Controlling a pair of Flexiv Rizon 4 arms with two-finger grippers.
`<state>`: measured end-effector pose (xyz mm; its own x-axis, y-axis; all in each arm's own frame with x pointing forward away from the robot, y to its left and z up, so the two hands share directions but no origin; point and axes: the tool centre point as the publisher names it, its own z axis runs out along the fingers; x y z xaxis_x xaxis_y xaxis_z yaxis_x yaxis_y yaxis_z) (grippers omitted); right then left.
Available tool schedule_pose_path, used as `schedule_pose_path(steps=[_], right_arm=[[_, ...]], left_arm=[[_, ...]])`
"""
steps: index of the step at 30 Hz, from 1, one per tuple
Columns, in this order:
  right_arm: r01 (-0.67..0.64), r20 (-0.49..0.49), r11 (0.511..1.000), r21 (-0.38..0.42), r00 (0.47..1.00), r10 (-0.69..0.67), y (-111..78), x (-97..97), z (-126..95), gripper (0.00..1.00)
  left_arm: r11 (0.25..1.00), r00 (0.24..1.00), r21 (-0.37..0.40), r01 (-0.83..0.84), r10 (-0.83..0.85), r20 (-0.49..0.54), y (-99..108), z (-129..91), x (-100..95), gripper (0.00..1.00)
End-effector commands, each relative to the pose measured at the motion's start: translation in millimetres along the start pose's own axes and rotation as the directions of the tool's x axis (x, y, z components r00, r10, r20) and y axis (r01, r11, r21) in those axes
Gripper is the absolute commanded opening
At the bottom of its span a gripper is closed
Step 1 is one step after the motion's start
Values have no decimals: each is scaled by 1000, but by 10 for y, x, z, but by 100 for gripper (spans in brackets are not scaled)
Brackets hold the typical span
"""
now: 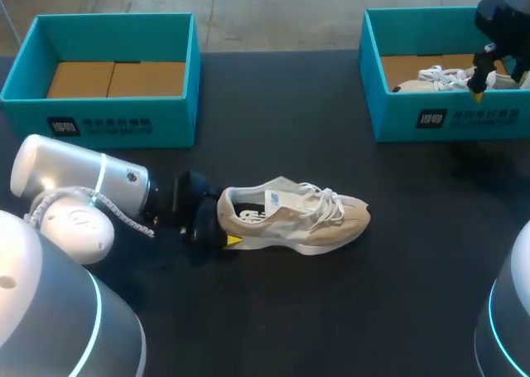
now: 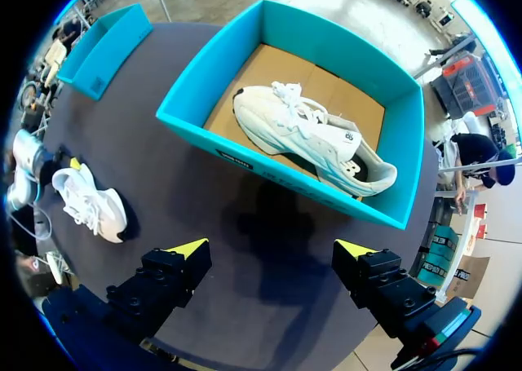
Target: Take the shoe out of the shoebox, open the shoe tongue, remove and reinsert the insole, then place the shoe into the shoebox
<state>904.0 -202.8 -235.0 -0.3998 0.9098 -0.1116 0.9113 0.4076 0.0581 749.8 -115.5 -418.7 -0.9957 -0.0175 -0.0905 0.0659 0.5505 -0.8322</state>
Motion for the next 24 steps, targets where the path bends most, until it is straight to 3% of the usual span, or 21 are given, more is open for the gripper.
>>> schedule_pose_path(steps=[1,24], right_arm=[[0,1,1000,-1,1000,0,-7,1,4,100],[0,1,1000,-1,1000,0,-7,1,4,100]], left_arm=[[1000,1000,-6,6,-6,8,37,-96,68,0],[1000,1000,-28,9,-9,2,119,-125,65,0]])
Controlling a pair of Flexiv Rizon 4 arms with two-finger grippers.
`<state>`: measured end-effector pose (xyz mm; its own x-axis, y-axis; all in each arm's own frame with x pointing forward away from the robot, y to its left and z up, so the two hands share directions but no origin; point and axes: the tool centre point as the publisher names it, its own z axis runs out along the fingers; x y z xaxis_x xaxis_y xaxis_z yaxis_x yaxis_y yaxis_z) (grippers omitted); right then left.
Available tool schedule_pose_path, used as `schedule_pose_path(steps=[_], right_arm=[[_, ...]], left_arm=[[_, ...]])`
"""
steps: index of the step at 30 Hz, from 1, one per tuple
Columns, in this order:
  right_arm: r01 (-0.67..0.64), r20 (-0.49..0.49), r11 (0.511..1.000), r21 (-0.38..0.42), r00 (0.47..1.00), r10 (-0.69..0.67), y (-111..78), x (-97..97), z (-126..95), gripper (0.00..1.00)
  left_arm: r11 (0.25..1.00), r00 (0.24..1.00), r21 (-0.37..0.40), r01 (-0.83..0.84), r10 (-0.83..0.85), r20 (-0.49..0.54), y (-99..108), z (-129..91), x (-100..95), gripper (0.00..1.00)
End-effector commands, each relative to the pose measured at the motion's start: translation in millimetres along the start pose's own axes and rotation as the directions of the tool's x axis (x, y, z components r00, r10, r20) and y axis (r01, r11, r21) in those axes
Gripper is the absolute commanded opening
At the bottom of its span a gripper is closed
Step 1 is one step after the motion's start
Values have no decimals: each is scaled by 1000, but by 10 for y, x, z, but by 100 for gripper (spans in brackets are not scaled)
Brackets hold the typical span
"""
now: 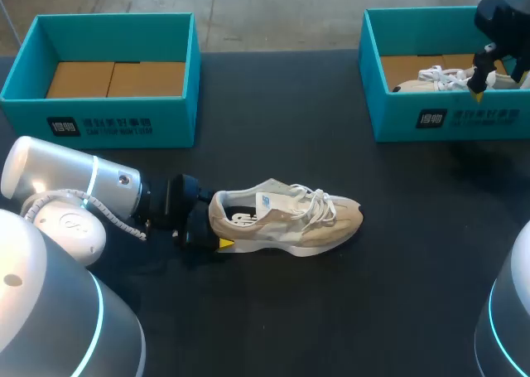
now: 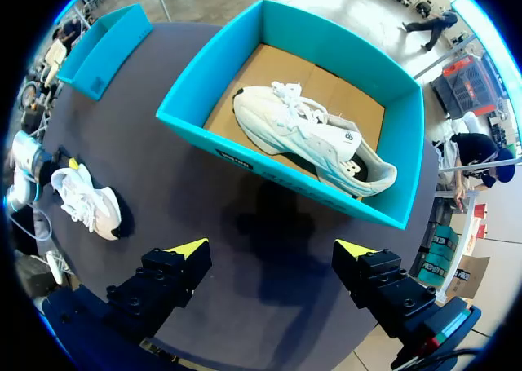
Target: Take the shoe out of the shoebox, open the shoe tongue, remove and reinsert the insole, then place the shoe into the shoebox
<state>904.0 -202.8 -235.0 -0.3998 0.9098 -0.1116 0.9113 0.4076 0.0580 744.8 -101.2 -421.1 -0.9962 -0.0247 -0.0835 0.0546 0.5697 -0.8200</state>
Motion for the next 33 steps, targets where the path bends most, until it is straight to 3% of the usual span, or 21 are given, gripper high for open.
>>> schedule_pose_path(steps=[1,9,11,16,23,33], right_arm=[[0,1,1000,-1,1000,0,-7,1,4,100],[0,1,1000,-1,1000,0,-7,1,4,100],[-109,-13,994,-18,994,109,-25,30,83,100],[-227,16,972,-53,973,228,-36,254,80,100],[-276,47,960,-39,959,278,49,620,-30,100],[-383,21,923,-37,923,384,176,1306,-32,100]], left_arm=[[1000,1000,-5,-1,1,0,24,-15,15,0],[1000,1000,-5,-1,1,0,24,-15,15,0],[1000,1000,-5,-1,1,0,24,-15,15,0],[1000,1000,-5,-1,1,0,24,-15,15,0],[1000,1000,-5,-1,1,0,24,-15,15,0],[1000,1000,-5,-1,1,0,24,-15,15,0]])
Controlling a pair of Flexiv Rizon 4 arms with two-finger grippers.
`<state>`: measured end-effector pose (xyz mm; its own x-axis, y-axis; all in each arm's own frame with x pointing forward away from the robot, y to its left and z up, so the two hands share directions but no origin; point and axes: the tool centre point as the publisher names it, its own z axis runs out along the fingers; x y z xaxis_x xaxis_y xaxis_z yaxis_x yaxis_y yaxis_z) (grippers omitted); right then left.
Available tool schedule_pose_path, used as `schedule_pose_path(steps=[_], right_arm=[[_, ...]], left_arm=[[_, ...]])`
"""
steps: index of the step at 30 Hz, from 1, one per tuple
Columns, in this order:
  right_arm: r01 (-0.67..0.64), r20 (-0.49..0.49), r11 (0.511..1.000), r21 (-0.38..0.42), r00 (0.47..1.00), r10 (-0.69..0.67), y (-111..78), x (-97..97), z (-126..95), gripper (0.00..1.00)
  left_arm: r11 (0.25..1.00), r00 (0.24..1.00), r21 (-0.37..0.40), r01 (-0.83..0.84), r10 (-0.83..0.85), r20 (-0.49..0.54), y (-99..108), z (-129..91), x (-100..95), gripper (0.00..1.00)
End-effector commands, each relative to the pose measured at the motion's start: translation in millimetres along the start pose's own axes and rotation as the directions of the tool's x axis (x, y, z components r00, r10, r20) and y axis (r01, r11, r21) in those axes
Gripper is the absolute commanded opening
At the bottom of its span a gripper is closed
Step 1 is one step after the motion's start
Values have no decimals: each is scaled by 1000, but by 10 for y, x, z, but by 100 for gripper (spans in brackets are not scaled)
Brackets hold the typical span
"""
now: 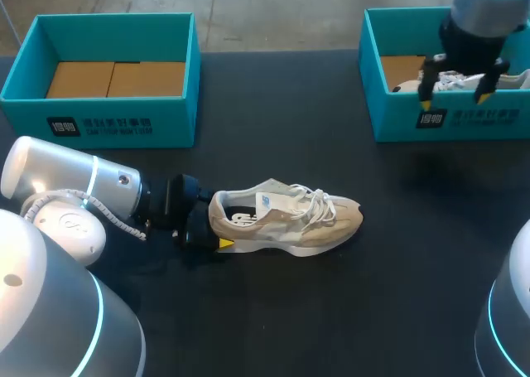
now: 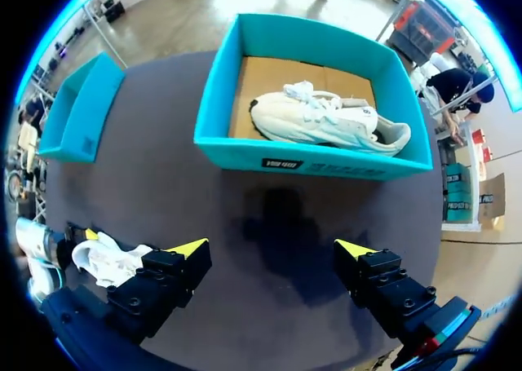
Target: Take the shoe out of the shoebox, open the shoe tongue, remove and reinsert the insole, then place the shoe into the shoebox
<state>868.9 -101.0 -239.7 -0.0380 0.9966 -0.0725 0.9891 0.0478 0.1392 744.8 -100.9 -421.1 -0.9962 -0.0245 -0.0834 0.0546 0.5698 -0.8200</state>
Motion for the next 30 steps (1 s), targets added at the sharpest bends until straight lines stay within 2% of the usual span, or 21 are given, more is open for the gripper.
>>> schedule_pose_path(steps=[1,22,30], right_arm=[[-24,24,1000,4,999,24,-36,336,43,100],[-11,-37,999,41,999,12,-538,1672,197,100],[0,-44,999,41,999,2,-687,2154,154,100]], left_arm=[[1000,1000,-4,-1,1,0,22,-13,15,0],[1000,1000,-4,-1,1,0,22,-13,15,0],[1000,1000,-4,-1,1,0,22,-13,15,0]])
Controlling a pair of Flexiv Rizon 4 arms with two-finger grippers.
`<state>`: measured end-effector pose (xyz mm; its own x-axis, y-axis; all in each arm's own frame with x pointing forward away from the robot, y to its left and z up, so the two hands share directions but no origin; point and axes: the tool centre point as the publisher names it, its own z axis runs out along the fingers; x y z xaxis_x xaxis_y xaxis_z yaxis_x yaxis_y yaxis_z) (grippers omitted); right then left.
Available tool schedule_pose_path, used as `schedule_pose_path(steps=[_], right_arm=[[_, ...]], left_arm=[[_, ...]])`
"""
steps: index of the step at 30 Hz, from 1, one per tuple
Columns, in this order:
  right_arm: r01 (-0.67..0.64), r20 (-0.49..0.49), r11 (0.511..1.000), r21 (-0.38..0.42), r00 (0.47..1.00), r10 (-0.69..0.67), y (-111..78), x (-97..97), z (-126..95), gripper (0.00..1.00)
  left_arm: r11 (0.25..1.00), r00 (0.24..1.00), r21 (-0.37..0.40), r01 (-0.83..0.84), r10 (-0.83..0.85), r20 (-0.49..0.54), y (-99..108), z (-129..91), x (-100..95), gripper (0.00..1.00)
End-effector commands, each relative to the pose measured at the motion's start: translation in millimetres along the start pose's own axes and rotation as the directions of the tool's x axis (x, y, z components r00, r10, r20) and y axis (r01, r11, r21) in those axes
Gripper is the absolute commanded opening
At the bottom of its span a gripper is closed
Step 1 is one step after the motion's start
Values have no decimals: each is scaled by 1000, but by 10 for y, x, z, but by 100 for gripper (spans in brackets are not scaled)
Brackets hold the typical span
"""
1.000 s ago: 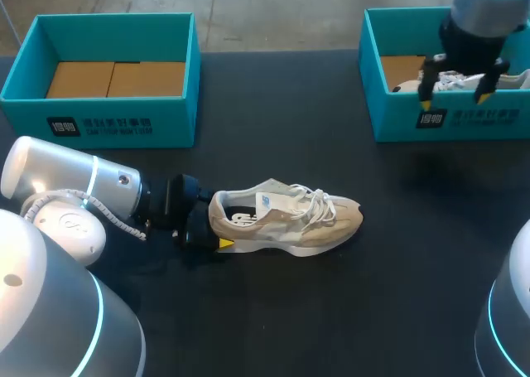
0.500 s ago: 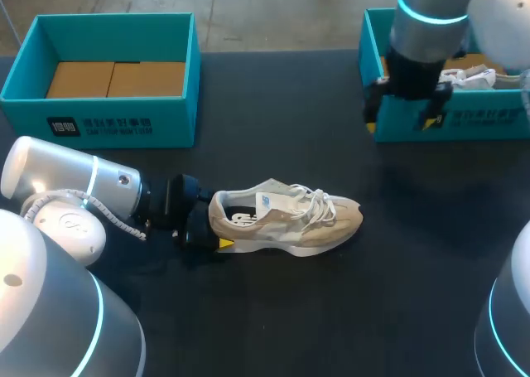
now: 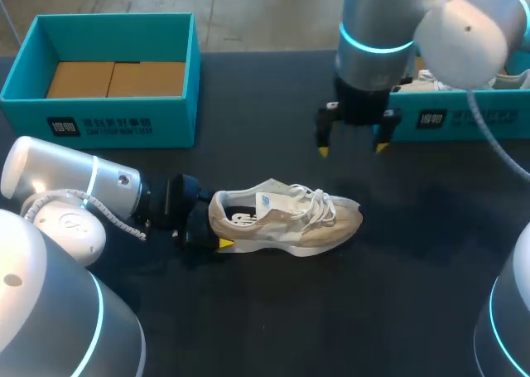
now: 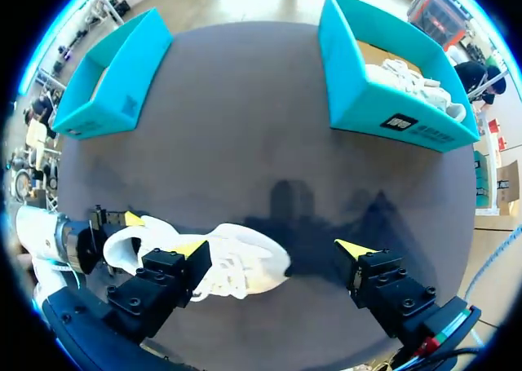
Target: Take the shoe out of the shoebox, open the shoe tongue, remove and reinsert the insole, then place the shoe into the shoebox
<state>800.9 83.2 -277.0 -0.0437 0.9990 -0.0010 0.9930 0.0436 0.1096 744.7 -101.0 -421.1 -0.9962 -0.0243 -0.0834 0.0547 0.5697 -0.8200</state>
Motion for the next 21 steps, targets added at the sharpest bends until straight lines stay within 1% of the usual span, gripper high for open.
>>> schedule_pose_path(steps=[1,3,6,21], right_arm=[[1,31,1000,20,1000,-1,-82,323,29,100],[5,28,1000,22,1000,-5,-143,426,24,100],[10,9,999,45,1000,-10,-218,546,19,100],[10,9,999,45,1000,-10,-218,546,19,100]], left_arm=[[1000,1000,-5,-1,1,1,23,-14,15,0],[1000,1000,-5,-1,1,1,23,-14,15,0],[1000,1000,-5,-1,1,1,23,-14,15,0],[1000,1000,-5,-1,1,1,23,-14,15,0]])
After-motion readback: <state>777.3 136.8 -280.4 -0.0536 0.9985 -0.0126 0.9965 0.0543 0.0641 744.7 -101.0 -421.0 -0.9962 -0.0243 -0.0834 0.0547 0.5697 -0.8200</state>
